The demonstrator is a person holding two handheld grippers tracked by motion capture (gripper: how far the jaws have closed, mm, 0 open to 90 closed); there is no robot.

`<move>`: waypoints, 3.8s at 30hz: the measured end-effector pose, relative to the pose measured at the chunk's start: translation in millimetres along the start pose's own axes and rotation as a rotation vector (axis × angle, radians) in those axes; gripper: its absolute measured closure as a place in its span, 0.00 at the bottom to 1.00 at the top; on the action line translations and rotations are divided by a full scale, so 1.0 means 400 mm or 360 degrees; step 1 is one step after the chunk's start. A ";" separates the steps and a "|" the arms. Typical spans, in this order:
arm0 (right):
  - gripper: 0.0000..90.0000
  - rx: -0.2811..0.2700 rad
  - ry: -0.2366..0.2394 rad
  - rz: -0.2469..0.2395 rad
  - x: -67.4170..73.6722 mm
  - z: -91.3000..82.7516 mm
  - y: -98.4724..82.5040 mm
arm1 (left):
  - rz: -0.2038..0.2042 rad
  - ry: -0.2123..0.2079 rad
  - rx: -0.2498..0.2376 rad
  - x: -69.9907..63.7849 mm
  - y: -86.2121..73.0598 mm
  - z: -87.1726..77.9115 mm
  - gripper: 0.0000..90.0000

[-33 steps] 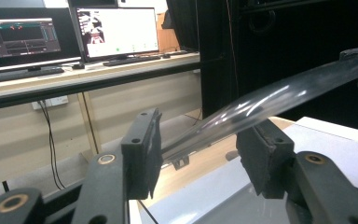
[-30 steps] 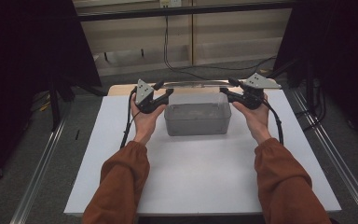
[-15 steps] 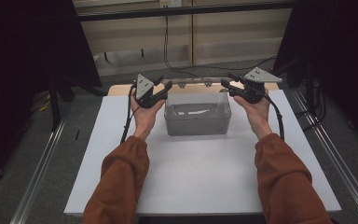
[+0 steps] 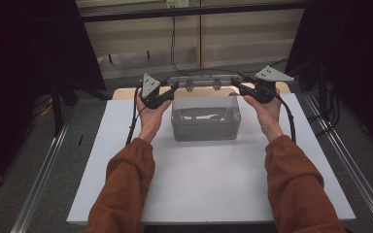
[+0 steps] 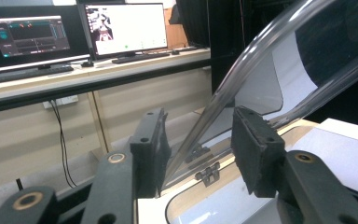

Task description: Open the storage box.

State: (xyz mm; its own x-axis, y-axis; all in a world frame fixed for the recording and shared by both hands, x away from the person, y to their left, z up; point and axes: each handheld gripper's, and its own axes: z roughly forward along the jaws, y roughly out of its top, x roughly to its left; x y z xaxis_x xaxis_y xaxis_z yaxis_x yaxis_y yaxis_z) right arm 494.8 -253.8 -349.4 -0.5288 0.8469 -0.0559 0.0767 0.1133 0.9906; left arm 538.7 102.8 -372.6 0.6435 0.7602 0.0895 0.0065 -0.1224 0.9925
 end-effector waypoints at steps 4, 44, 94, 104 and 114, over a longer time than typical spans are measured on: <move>0.69 -0.0009 -0.0003 -0.0011 -0.011 0.012 0.002 | -0.0034 0.0012 -0.0009 0.004 -0.002 0.008 0.67; 0.70 0.0027 -0.0021 0.0066 -0.061 0.099 -0.056 | -0.0017 0.0007 0.0094 0.037 -0.027 0.061 0.78; 0.84 0.0179 -0.0061 0.0243 -0.116 0.179 -0.130 | -0.0267 0.0006 0.0289 0.090 -0.078 0.146 0.85; 0.84 0.0226 -0.0064 0.0432 -0.129 0.193 -0.127 | -0.0370 0.0018 0.0358 0.096 -0.070 0.161 0.82; 0.84 0.0316 -0.0086 0.0553 -0.138 0.207 -0.117 | -0.0441 0.0037 0.0454 0.101 -0.060 0.175 0.79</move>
State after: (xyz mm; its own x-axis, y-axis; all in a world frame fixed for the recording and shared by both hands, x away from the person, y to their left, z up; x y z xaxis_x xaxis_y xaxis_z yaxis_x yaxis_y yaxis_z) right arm 590.4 -262.9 -402.9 -0.3976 0.8781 0.2664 0.4077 -0.0910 0.9086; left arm 618.2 91.6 -398.6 0.5700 0.8031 -0.1736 0.3921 -0.0803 0.9164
